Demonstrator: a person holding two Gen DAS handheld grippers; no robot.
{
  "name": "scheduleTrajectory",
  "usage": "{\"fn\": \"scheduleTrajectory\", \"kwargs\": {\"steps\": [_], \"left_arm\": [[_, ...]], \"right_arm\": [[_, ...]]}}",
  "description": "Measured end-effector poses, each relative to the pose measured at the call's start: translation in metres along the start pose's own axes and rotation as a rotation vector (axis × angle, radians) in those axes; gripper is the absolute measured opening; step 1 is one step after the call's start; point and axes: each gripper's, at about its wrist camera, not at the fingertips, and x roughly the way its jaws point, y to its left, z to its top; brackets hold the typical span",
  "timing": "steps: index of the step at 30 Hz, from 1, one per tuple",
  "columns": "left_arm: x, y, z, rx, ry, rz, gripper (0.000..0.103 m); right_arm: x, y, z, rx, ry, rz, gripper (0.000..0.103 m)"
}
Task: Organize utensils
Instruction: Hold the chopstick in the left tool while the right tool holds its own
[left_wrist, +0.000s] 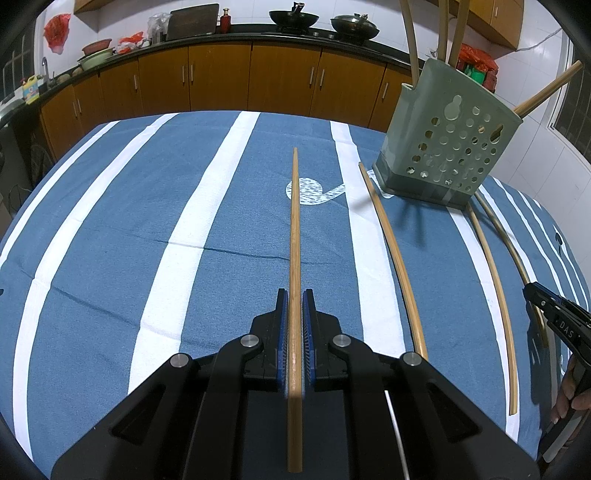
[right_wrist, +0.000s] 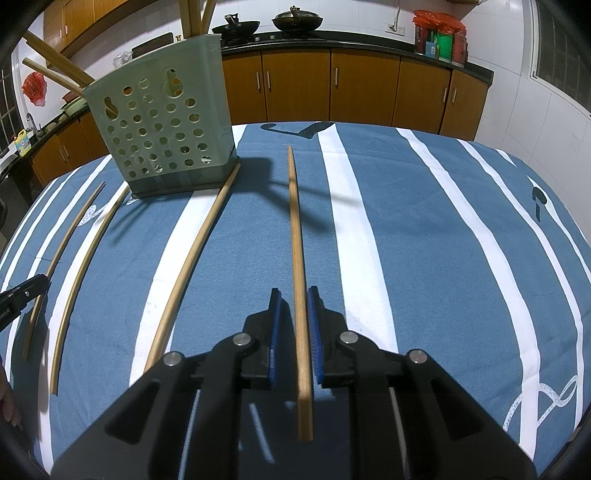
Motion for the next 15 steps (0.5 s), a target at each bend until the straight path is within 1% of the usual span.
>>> {"fn": "scheduleTrajectory", "kwargs": {"steps": [11,15], "left_arm": [[-0.0002,0.0004,-0.0003,0.0,-0.001,0.0,0.01],[-0.0022,-0.008,-0.0039,0.075,0.005,0.045,0.01]], "right_arm": [[-0.0002,-0.0003,0.0,0.004,-0.001,0.005,0.016],[-0.0011,-0.0014,-0.0018,0.017,-0.001,0.012,0.016]]}}
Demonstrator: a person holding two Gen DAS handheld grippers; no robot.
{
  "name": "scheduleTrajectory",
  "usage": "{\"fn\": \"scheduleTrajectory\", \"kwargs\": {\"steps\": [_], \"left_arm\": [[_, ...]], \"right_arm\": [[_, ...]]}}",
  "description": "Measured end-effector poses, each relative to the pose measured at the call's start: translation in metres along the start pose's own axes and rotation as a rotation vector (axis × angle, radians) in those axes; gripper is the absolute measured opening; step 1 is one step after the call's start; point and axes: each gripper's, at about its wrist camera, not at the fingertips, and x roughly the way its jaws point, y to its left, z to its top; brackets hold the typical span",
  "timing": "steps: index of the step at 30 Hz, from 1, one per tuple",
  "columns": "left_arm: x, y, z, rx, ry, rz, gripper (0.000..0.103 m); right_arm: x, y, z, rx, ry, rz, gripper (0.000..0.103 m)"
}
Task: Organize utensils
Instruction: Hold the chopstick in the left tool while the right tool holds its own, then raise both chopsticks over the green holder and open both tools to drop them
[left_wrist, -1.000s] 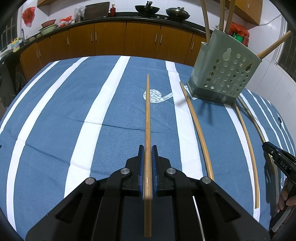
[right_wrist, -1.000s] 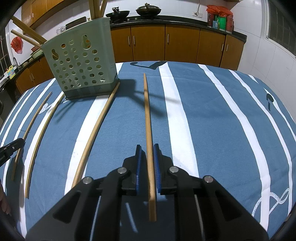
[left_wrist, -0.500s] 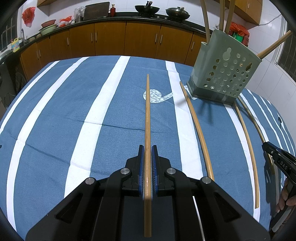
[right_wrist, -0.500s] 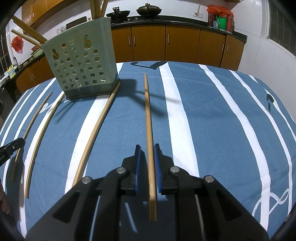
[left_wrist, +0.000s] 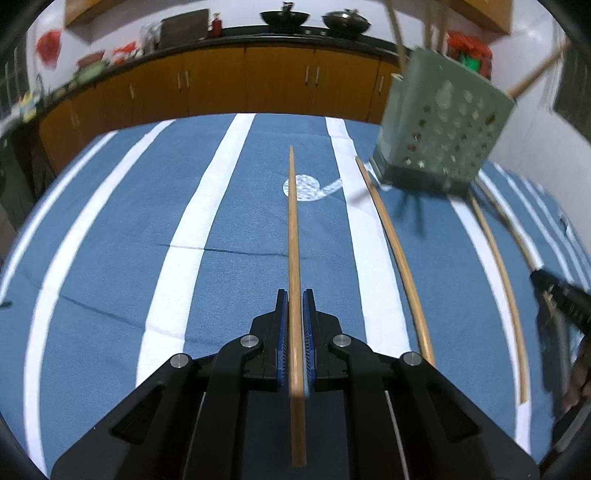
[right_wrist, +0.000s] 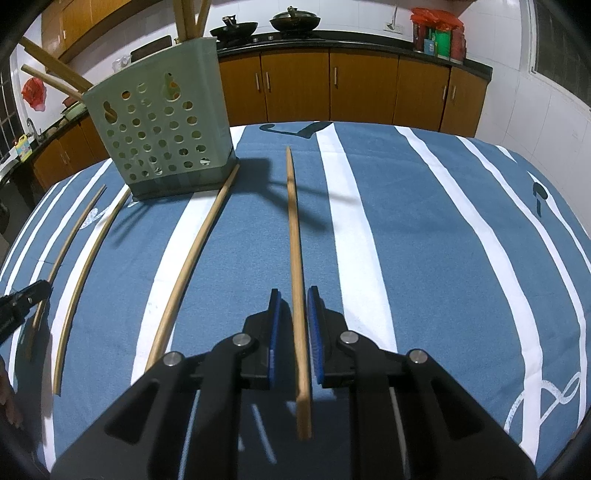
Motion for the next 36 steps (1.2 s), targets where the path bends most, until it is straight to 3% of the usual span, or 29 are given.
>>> {"fn": "scheduleTrajectory", "kwargs": {"steps": [21,33,36], "left_arm": [[-0.005,-0.003,-0.003,0.021,0.011,0.026,0.008],[-0.029,0.003,0.01,0.009,-0.056,0.018,0.008],[-0.047,0.004,0.023,0.009,-0.114,0.011,0.008]], "right_arm": [[-0.005,-0.009,0.0,0.007,0.004,0.0,0.008],[-0.042,-0.015,0.019,0.001,-0.109,-0.013,0.008],[-0.057,-0.015,0.028,-0.002,-0.159,-0.009,0.008]]}}
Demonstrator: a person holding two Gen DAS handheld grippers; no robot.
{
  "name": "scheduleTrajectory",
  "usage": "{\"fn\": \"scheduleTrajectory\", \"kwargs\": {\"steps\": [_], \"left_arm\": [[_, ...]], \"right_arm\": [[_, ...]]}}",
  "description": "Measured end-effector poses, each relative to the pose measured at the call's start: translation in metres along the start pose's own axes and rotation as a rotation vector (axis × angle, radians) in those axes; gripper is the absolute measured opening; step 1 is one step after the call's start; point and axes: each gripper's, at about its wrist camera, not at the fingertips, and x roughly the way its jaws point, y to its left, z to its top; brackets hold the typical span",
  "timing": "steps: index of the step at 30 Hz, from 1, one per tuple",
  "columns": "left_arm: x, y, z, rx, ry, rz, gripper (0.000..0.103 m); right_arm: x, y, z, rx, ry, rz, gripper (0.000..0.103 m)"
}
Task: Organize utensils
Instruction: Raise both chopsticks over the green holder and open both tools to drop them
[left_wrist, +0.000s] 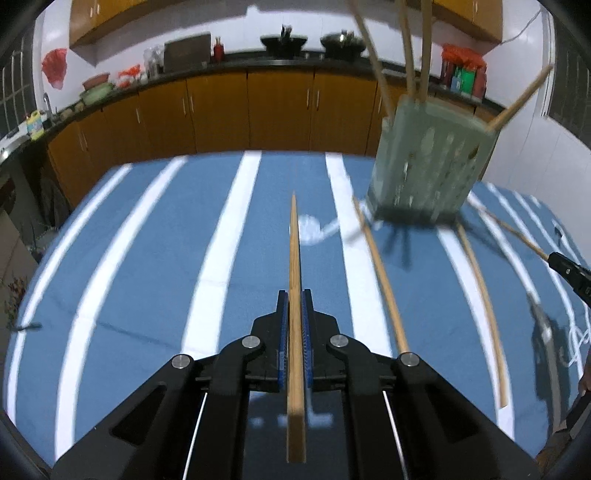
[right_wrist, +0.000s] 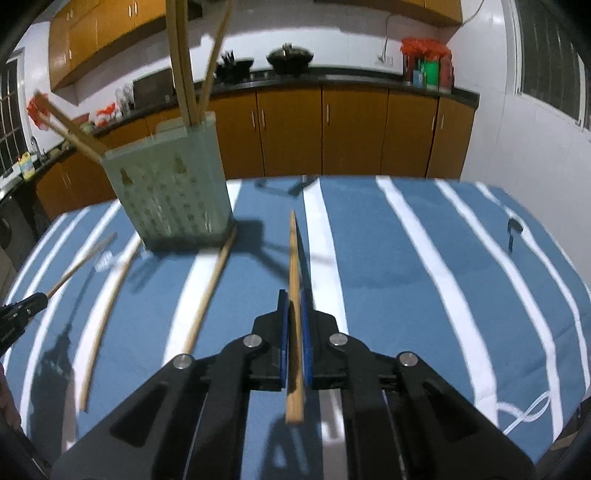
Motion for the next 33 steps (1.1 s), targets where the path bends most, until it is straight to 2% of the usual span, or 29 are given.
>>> {"fn": "scheduleTrajectory", "kwargs": {"steps": [6,14,27,33], "left_arm": [[-0.04,0.009,0.04,-0.036,-0.145,-0.029,0.008],[-0.061,0.014,0.069,-0.072,-0.221,-0.082,0.008],[-0.112,-0.02,0.121,-0.042,-0.401,-0.224,0.007],[-0.128,-0.041,0.142,-0.025,-0.506,-0.265,0.007]], "right_arm": [[-0.038,-0.002,0.033,0.015,-0.151,0.019,0.008],[-0.059,-0.002,0.051,0.018,-0.227,0.032,0.008],[-0.136,0.017,0.113,0.026,-0.472,0.208,0.008],[-0.152,0.034,0.144,0.025,-0.612,0.254,0.008]]}}
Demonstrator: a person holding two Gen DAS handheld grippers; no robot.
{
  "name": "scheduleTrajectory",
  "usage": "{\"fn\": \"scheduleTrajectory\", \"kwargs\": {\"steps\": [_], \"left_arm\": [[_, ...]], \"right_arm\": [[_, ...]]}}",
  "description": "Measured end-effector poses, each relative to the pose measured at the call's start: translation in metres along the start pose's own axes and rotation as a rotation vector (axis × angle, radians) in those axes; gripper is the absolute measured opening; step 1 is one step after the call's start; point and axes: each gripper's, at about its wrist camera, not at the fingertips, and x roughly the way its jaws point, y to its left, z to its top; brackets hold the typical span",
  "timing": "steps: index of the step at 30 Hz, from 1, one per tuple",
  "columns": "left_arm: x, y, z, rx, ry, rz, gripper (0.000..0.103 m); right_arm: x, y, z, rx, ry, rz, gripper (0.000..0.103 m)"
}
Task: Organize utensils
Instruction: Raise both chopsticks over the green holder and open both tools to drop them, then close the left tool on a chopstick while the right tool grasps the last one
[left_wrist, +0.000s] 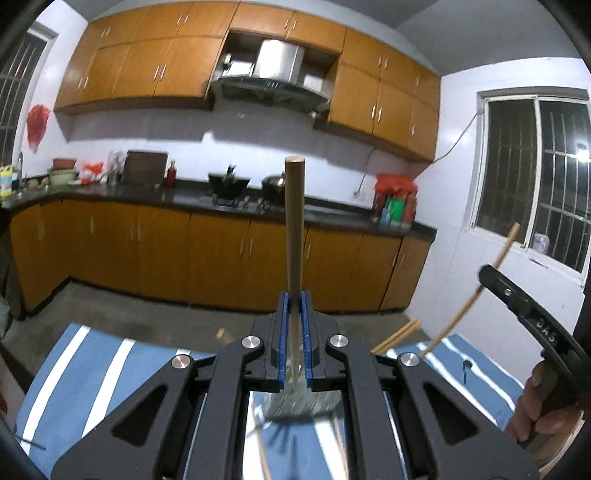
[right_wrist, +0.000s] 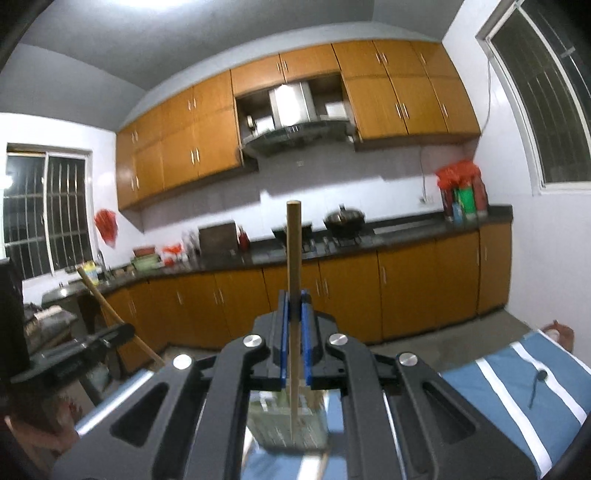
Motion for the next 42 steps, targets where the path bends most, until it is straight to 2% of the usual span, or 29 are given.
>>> {"fn": "scheduleTrajectory", "kwargs": {"steps": [4,8,14,17,19,21,23,25,32,34,37,40,42], "left_arm": [[0.013,-0.008,0.011,0.024,-0.055,0.008,0.007],[0.033,-0.007,0.008,0.021,-0.045,0.015,0.007],[0.062,0.002,-0.012,-0.021,0.019,0.007,0.007],[0.072,0.003,-0.022,-0.023,0.068,0.004,0.008],[0.073,0.005,-0.026,-0.034,0.082,0.002,0.008],[0.07,0.005,-0.026,-0.038,0.088,-0.005,0.009],[0.066,0.005,-0.025,-0.037,0.083,-0.009,0.013],[0.06,0.004,-0.022,-0.035,0.066,-0.006,0.032],[0.025,0.01,-0.014,-0.057,-0.005,-0.005,0.041],[0.011,0.015,-0.018,-0.065,-0.018,0.014,0.048],[-0.005,0.026,-0.037,-0.058,-0.002,0.089,0.056],[-0.005,0.039,-0.069,-0.049,0.084,0.176,0.056],[0.003,0.049,-0.099,-0.044,0.178,0.232,0.056]], "right_arm": [[0.016,0.008,0.009,-0.019,-0.064,0.014,0.008],[0.038,0.014,0.004,-0.069,-0.088,-0.005,0.008],[0.074,0.011,-0.02,-0.09,-0.026,-0.027,0.008],[0.086,0.004,-0.032,-0.068,0.042,-0.032,0.009],[0.086,0.001,-0.035,-0.051,0.057,-0.033,0.013],[0.082,-0.002,-0.035,-0.037,0.058,-0.039,0.024],[0.076,-0.009,-0.03,-0.016,0.054,-0.042,0.028],[0.067,-0.012,-0.029,-0.002,0.05,-0.051,0.03],[0.026,-0.039,-0.037,0.052,0.078,-0.129,0.047],[0.017,-0.051,-0.053,0.06,0.133,-0.169,0.051],[0.017,-0.067,-0.089,0.065,0.261,-0.215,0.052],[0.025,-0.079,-0.138,0.085,0.435,-0.255,0.052],[0.031,-0.081,-0.174,0.116,0.555,-0.246,0.05]]}}
